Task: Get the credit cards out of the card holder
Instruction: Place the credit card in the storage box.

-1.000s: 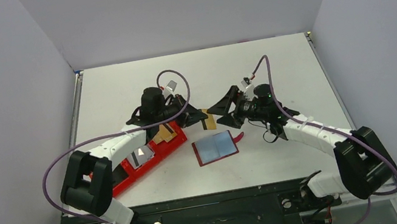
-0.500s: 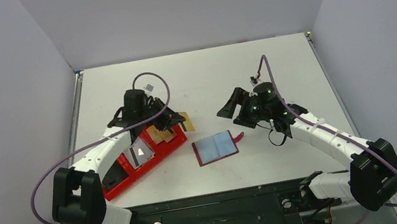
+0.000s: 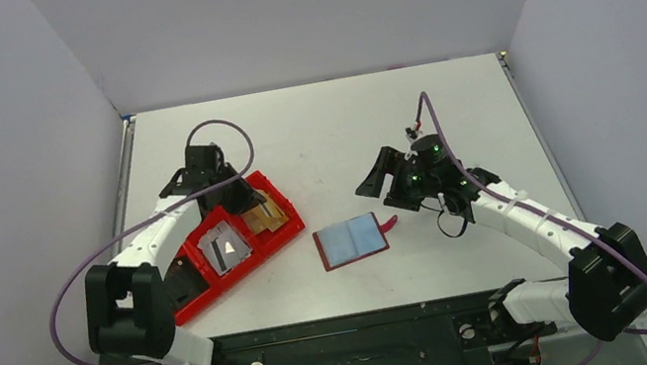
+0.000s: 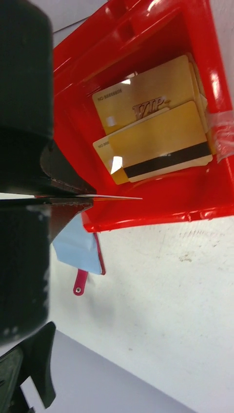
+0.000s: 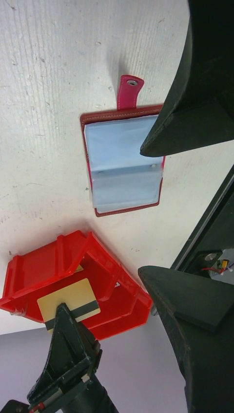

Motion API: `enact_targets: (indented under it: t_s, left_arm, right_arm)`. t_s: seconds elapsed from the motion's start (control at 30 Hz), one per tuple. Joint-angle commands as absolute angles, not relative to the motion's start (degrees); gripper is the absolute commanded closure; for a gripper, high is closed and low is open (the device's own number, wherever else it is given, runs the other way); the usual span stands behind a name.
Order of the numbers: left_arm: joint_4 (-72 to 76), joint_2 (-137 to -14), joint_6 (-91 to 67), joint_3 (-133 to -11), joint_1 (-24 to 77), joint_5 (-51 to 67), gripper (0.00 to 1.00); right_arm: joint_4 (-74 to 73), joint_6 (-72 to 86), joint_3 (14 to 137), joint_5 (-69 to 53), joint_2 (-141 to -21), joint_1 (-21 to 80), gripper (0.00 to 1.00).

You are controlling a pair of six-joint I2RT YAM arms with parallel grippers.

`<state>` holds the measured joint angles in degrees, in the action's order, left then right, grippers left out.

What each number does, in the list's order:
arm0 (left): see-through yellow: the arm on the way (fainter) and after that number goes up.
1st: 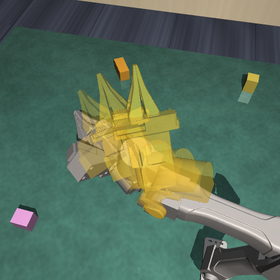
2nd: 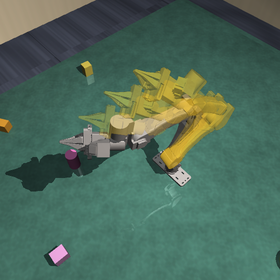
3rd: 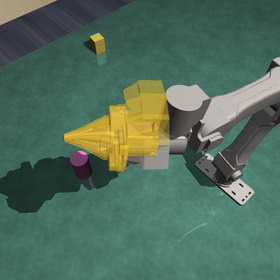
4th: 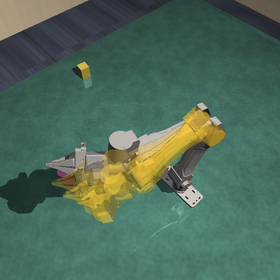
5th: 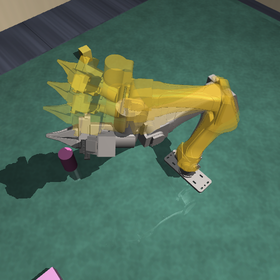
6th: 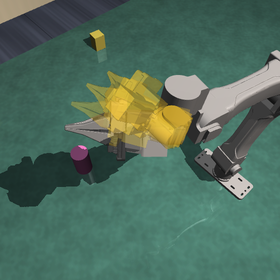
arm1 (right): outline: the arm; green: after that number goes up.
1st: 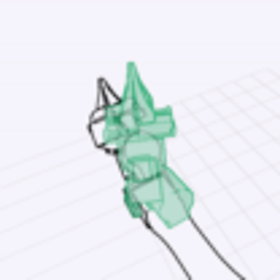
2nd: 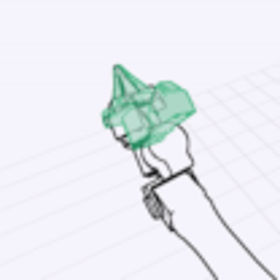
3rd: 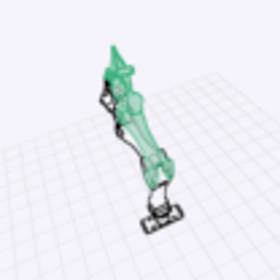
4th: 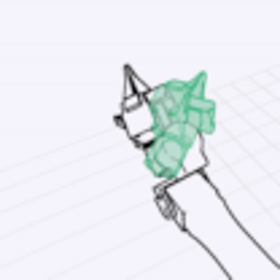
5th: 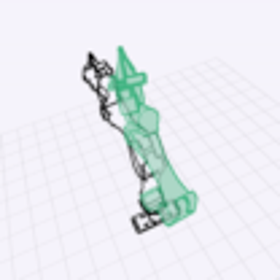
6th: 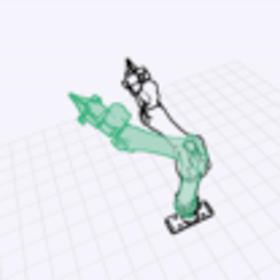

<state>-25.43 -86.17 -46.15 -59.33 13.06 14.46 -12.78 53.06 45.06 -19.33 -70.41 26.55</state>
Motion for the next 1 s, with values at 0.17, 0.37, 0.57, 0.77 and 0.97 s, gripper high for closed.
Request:
enact_targets:
  t_s: [0.17,0.37,0.57,0.77,0.97]
  left_arm:
    - [-24.07,-93.03,-45.28,-63.88,12.52,9.31,1.00]
    - [-21.99,-95.19,-45.33,-64.19,12.46,8.68,1.00]
    - [-21.43,-95.41,-44.29,-64.26,12.38,8.38,0.85]
    - [-23.71,-93.99,-42.86,-64.98,12.36,7.44,0.76]
    - [-26.82,-91.06,-41.92,-65.27,12.23,5.65,0.69]
  right_arm:
    - [-13.62,50.76,48.11,-20.53,-70.16,25.39,0.22]
    - [-13.65,50.58,47.72,-20.74,-69.05,25.35,0.22]
    - [-13.64,50.65,46.67,-20.65,-68.12,25.32,0.22]
    - [-13.66,50.72,46.50,-20.58,-67.98,25.33,0.22]
    - [-13.56,50.71,46.62,-20.56,-68.49,25.36,0.22]
